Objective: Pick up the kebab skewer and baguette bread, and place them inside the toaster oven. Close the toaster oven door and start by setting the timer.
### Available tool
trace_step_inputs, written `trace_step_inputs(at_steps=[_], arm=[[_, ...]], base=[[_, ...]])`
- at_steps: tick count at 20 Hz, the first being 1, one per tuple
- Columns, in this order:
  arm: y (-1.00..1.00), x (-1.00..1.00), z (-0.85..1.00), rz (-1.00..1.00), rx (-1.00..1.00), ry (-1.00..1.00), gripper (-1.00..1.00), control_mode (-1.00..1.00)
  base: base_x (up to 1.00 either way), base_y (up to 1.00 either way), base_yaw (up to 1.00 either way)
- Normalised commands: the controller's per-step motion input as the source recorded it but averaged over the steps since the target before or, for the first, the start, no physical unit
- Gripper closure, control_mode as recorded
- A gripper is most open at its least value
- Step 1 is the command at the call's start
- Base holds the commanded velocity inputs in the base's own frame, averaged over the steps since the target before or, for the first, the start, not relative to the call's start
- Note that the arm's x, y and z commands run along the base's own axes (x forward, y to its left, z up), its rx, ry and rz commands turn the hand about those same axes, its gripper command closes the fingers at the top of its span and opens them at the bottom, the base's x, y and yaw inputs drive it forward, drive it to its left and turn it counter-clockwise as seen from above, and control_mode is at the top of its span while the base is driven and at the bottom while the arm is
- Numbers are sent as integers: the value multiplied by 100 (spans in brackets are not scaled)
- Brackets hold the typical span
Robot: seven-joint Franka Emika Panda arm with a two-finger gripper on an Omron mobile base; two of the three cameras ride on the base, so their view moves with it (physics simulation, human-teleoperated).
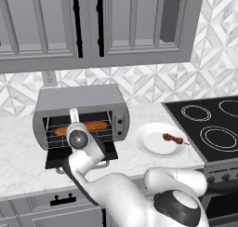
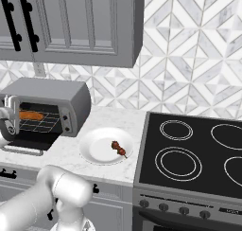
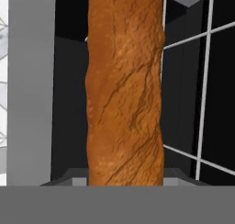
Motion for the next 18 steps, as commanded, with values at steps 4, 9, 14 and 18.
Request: trace_step_inputs(at_steps=[4,9,14,18], arm=[[16,12,-9,-6,0,0,100,-100],[17,15,-1,-5,0,0,100,-100],[15,1,0,-6,0,0,-100,-100],[2,0,-1,-6,0,0,-100,-100]], base=[[0,0,0],[0,0,0],[0,0,0],[0,0,0]])
